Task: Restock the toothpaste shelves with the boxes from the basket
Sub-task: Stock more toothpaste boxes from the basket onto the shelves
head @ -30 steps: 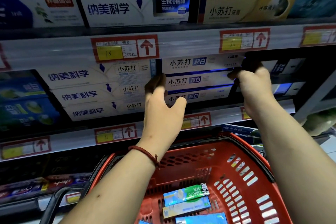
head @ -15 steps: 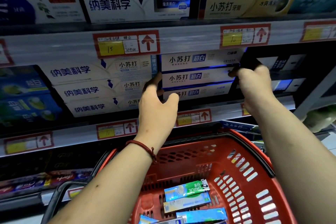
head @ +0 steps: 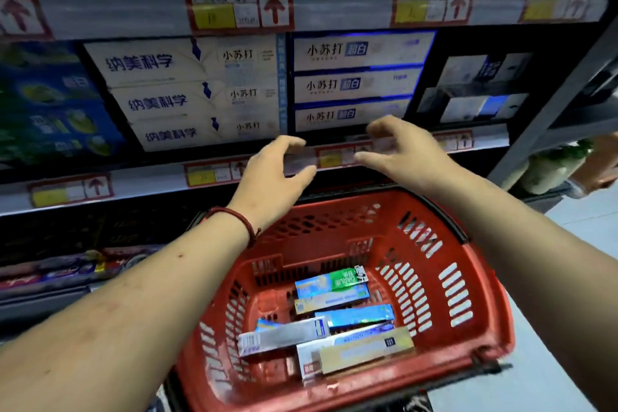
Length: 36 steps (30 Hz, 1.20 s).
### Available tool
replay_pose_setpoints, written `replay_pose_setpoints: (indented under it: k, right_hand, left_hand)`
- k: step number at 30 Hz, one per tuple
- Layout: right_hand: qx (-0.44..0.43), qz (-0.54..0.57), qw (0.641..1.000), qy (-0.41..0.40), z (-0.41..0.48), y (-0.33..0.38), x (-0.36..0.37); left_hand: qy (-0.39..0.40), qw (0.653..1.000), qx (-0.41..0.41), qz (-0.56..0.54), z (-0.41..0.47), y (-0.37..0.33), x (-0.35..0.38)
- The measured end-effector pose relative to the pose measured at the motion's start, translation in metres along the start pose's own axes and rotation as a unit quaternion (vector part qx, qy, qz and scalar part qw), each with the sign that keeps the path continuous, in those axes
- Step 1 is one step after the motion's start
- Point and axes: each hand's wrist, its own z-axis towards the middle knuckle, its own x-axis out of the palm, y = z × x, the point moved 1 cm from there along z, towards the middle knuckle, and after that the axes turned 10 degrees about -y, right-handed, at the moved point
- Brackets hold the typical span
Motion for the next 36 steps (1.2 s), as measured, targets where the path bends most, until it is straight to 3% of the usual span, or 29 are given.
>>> replay_pose_setpoints:
  k: [7, 16, 19, 24, 27, 33, 35, 36]
  right_hand:
    - [-0.034, -0.035, 0.981, 0.186, -0.069, 0.006, 0.043]
    - [-0.024, -0.088, 0.944, 0.317, -0.107, -0.015, 0.109]
    - [-0.030, -0.105, 0.924, 0.365, -0.120, -0.020, 0.138]
    - [-0.050, -0.167, 0.870, 0.460, -0.136, -0.027, 0.182]
    - [-0.057, -0.195, 0.841, 0.502, -0.142, -0.031, 0.204]
    - [-0.050, -0.187, 0.816, 0.545, -0.147, -0.034, 0.230]
    - [-0.035, -0.178, 0.811, 0.556, -0.145, -0.035, 0.235]
    - [-0.023, -0.173, 0.811, 0.559, -0.145, -0.037, 0.238]
  left_hand:
    - [0.147, 0.983, 0.058, 0.097, -0.054, 0.040, 0.013]
    - [0.284, 0.942, -0.018, 0.177, -0.106, 0.083, 0.040]
    - [0.375, 0.897, -0.006, 0.234, -0.119, 0.087, 0.049]
    - [0.540, 0.766, 0.030, 0.348, -0.139, 0.099, 0.069]
    - [0.584, 0.707, 0.034, 0.397, -0.143, 0.117, 0.081]
    - [0.671, 0.575, 0.016, 0.469, -0.144, 0.154, 0.096]
    - [0.681, 0.571, -0.025, 0.458, -0.148, 0.157, 0.098]
    - [0.671, 0.589, -0.054, 0.446, -0.150, 0.159, 0.100]
